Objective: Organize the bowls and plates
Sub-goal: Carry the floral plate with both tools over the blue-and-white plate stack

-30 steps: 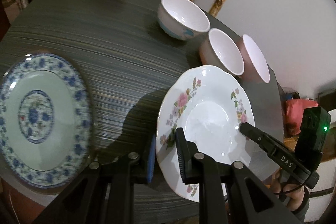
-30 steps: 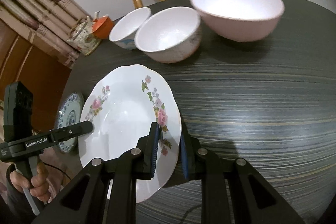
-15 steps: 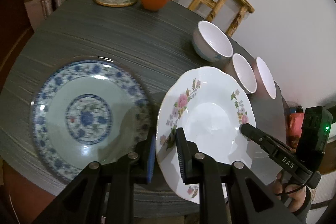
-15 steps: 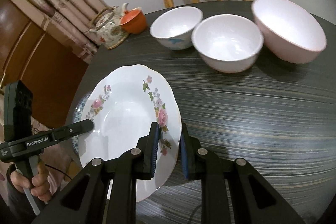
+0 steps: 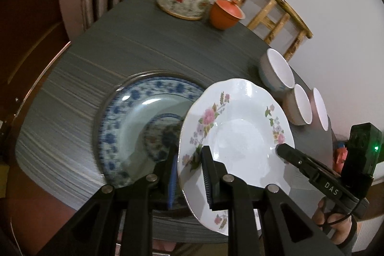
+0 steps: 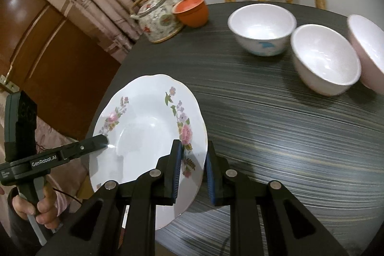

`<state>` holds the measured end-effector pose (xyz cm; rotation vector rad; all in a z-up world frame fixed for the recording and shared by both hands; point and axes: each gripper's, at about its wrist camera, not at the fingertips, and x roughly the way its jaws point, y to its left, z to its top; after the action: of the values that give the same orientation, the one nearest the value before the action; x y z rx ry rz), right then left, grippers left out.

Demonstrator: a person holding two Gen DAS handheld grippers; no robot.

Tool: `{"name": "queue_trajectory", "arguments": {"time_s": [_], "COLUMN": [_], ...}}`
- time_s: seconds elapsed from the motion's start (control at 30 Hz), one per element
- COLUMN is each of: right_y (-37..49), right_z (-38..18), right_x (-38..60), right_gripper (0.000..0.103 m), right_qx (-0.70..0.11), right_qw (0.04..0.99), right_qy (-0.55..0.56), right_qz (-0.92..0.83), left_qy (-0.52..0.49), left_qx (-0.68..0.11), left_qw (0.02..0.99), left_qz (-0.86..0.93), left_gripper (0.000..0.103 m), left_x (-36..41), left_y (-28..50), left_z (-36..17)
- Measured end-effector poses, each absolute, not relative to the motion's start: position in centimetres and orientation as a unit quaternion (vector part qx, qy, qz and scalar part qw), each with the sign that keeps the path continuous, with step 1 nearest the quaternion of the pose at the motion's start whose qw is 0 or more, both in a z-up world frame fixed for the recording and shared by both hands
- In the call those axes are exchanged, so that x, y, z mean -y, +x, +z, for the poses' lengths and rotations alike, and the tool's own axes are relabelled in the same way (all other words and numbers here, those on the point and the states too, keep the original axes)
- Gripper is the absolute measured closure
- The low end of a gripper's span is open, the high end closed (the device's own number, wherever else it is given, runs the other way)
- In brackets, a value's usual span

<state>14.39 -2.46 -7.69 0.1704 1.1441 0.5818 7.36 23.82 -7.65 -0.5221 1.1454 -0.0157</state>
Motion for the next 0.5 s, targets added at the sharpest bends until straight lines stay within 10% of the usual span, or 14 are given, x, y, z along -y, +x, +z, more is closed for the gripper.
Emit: {"name": "queue_trajectory", "arguments": {"time_s": [0.5], "right_y": [14.8], "right_z": [-9.6], "right_x": [-4.7], "right_gripper": [0.085], "right_qx": [-0.551], "right_qw": [0.778], "right_qy": [0.058], "right_qz": [0.295], "left_qy": [-0.256], "left_qx": [-0.545], "left_qw": [0.798], "left_qz": [0.025], "left_gripper": [0.083], "left_x": [-29.3], "left_y": [7.3], "left_z": [-9.9]}}
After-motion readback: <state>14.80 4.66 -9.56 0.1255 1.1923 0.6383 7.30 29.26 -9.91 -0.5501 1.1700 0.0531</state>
